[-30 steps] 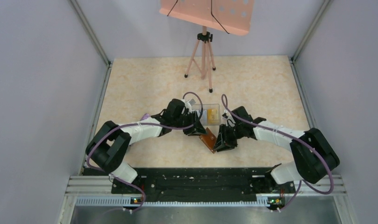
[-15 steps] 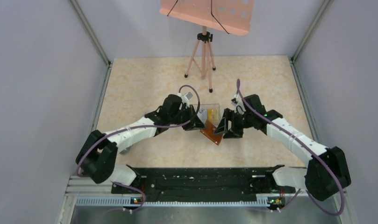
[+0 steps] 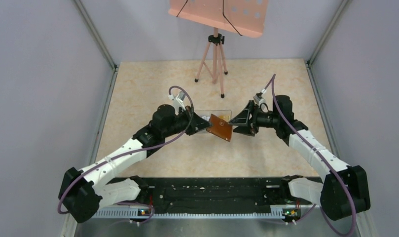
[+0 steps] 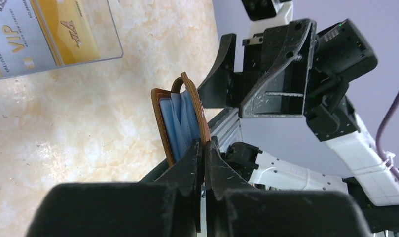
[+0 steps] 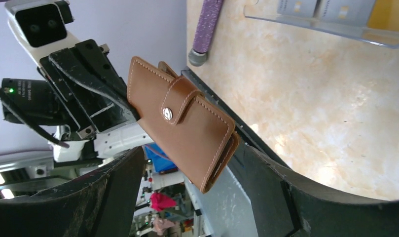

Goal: Put the credit cards into the card holder
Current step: Pick up the card holder from the center of the board.

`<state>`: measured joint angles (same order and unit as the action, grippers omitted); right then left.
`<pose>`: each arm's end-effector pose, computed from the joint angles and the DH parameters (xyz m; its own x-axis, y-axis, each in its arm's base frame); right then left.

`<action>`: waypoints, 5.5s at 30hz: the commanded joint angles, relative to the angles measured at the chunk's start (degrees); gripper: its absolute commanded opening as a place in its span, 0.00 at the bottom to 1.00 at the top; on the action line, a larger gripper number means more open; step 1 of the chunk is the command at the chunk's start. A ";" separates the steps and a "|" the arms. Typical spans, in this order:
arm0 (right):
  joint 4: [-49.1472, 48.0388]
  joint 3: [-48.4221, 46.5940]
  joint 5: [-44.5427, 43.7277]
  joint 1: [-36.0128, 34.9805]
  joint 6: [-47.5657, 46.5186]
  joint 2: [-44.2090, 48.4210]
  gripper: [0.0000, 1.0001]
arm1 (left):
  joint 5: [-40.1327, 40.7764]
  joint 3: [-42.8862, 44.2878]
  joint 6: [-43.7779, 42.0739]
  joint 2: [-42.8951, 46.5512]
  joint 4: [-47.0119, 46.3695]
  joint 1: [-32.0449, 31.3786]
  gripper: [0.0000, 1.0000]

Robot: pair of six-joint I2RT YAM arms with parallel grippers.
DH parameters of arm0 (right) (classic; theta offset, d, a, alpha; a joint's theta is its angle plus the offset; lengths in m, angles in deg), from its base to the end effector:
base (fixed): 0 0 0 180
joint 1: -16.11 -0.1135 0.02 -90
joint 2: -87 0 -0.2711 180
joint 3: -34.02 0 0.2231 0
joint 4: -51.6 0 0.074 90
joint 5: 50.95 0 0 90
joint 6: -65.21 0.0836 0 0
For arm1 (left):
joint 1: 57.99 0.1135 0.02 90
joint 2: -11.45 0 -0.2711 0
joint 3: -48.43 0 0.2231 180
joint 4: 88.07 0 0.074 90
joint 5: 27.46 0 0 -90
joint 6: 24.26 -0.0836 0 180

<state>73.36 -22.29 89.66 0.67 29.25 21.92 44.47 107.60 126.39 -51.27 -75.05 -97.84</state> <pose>0.2100 0.1250 0.2608 -0.9437 0.2723 -0.1880 -0.0797 0.3646 0.9278 0.1872 -0.1900 0.2969 -0.8372 -0.3806 -0.3927 0.2196 0.4236 -0.8788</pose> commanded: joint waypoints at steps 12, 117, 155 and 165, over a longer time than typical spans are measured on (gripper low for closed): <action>-24.37 7.55 6.46 -3.32 15.74 0.47 0.70 | 5.97 -1.26 3.63 4.79 -6.20 -0.05 0.00; -10.13 -4.41 -17.23 -19.51 10.06 3.90 0.78 | -11.08 1.31 0.61 11.44 5.62 12.25 0.00; 8.04 -21.35 -16.85 -18.42 -6.84 -11.47 0.00 | 0.26 23.62 -26.51 -7.08 37.78 11.70 0.77; 10.24 -27.82 -13.17 -16.40 -9.60 -22.34 0.00 | 12.19 36.31 -36.00 -15.53 45.91 8.25 0.75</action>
<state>83.13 -45.54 74.74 -16.69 21.76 1.13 51.80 140.15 96.53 -64.89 -31.69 -88.99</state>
